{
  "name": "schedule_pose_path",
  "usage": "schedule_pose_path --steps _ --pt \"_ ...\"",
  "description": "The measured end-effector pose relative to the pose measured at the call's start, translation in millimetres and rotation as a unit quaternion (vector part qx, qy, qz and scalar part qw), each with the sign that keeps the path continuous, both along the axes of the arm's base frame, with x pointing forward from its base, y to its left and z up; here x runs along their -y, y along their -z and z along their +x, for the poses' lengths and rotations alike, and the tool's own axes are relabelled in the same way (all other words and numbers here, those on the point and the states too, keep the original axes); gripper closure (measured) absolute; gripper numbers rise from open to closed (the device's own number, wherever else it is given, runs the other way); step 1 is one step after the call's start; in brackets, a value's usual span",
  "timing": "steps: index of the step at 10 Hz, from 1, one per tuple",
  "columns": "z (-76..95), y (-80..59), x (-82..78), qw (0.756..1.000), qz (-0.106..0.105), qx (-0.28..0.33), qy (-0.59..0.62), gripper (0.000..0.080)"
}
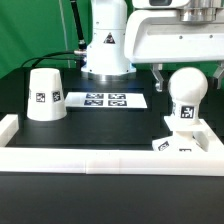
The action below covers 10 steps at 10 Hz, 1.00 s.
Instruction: Assemble lamp
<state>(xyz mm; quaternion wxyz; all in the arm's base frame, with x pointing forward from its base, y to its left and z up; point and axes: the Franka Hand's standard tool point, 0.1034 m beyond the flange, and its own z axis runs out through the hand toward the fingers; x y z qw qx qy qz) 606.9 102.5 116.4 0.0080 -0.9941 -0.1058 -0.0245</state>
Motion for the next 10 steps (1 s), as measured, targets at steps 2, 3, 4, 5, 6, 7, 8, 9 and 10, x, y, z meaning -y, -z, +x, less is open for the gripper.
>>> schedule_pose_path --steps 2,3,4,5,6,7,8,9,10 --pt "0.3 -0.4 -0.7 0.998 -0.006 0.002 -0.07 0.01" --pt "0.5 -0.5 -0.3 0.995 -0.008 0.003 -0.095 0.01" --pt "0.7 -0.5 0.7 0.994 -0.008 0.003 -0.109 0.01" --pt "0.4 -3.7 1.5 0.996 -0.004 0.004 -0.092 0.01" --pt "-2.6 -14.5 4.3 0.997 0.002 0.006 -0.072 0.01" --pt "-12.5 -28.5 6.3 0.999 0.006 -0.003 -0.05 0.01" --pt "-22.8 -43.6 10.7 0.999 0.008 -0.004 -0.042 0.01" --pt "-33.6 -59.2 21.8 0.999 0.009 -0.005 -0.036 0.01" --pt "-38.5 -71.5 38.8 0.999 0.009 -0.003 -0.033 0.01"
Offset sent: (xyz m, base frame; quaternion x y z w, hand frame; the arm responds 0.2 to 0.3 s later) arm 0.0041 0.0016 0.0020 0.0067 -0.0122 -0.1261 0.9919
